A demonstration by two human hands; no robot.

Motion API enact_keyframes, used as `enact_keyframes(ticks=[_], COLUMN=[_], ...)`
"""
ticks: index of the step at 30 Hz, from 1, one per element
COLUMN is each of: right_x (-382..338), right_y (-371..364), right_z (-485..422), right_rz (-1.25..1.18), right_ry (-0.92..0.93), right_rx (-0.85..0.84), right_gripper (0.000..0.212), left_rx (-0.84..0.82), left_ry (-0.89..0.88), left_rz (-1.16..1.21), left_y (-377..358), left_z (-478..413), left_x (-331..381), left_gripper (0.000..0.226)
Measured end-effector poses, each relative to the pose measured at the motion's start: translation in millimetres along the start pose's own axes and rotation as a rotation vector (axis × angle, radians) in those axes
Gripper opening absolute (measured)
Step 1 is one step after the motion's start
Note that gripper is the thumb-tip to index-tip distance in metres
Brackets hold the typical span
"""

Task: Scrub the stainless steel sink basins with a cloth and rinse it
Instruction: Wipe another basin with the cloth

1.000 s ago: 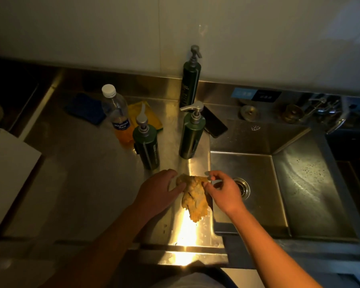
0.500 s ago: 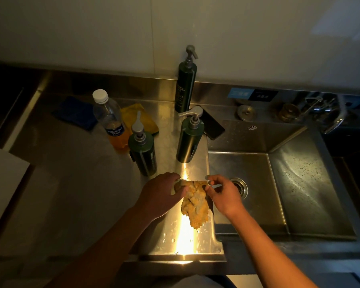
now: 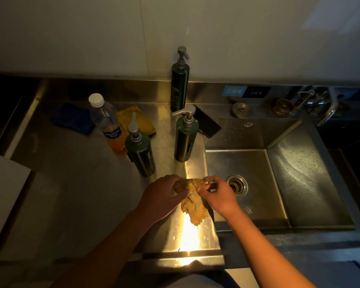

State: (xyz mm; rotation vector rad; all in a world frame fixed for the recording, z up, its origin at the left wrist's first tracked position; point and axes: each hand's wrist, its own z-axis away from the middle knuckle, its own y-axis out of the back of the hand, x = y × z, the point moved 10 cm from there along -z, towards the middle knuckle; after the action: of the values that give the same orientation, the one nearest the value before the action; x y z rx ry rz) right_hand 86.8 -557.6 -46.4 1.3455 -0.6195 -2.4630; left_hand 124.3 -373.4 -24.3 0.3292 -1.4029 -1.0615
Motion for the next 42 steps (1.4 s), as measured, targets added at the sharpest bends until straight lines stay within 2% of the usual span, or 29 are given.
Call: enact_keyframes(ticks=[5, 9, 12, 15, 18, 20, 22, 25, 30, 34, 39, 42], right_x=[2.2, -6.0, -15.4, -31.9, -51.3, -59.5, -62.3, -68.6, -65.0, -60.7, -56.5, -51.2], right_y=[-3.5, 3.3, 18.0, 35.2, 56.1, 67.7, 72.0, 76.1, 69.1, 60.9, 49.2, 48.7], right_z=[2.3, 11.3, 12.0, 16.4, 24.0, 26.1, 26.9, 30.3, 34.0, 30.6, 28.6, 23.8], right_rz=[-0.103, -0.268, -0.262, -0.283, -0.306, -0.405, -0.606, -0.717, -0.567, -0.508, -0.398, -0.455], right_ry=[-0.002, 0.027, 0.103, 0.199, 0.286, 0.310, 0.265, 0.285, 0.241, 0.246, 0.204, 0.179], right_rx=[0.003, -0.019, 0.011, 0.021, 0.051, 0.052, -0.009, -0.060, -0.018, -0.050, -0.071, -0.023], right_gripper=[0.033, 0.037, 0.042, 0.044, 0.037, 0.031, 0.032, 0.047, 0.037, 0.033, 0.057, 0.037], left_rx=[0.018, 0.047, 0.102, 0.131, 0.113, 0.128, 0.189, 0.182, 0.152, 0.182, 0.207, 0.215], left_ry=[-0.024, -0.025, 0.022, -0.011, -0.018, -0.038, -0.088, -0.045, -0.008, 0.031, 0.084, 0.112], left_rz=[0.023, 0.096, 0.222, 0.291, 0.316, 0.249, 0.268, 0.369, 0.390, 0.554, 0.640, 0.653], left_y=[3.3, 7.1, 16.7, 27.6, 37.0, 47.5, 61.7, 65.8, 59.7, 57.1, 54.2, 50.2], left_z=[4.3, 5.8, 5.4, 5.0, 1.5, -0.1, 2.7, 7.5, 11.3, 13.6, 7.1, 3.7], left_x=[7.9, 12.1, 12.7, 26.4, 40.2, 51.3, 65.2, 70.1, 67.0, 56.8, 43.6, 36.9], left_gripper=[0.058, 0.052, 0.045, 0.035, 0.025, 0.013, 0.006, 0.007, 0.005, 0.007, 0.010, 0.012])
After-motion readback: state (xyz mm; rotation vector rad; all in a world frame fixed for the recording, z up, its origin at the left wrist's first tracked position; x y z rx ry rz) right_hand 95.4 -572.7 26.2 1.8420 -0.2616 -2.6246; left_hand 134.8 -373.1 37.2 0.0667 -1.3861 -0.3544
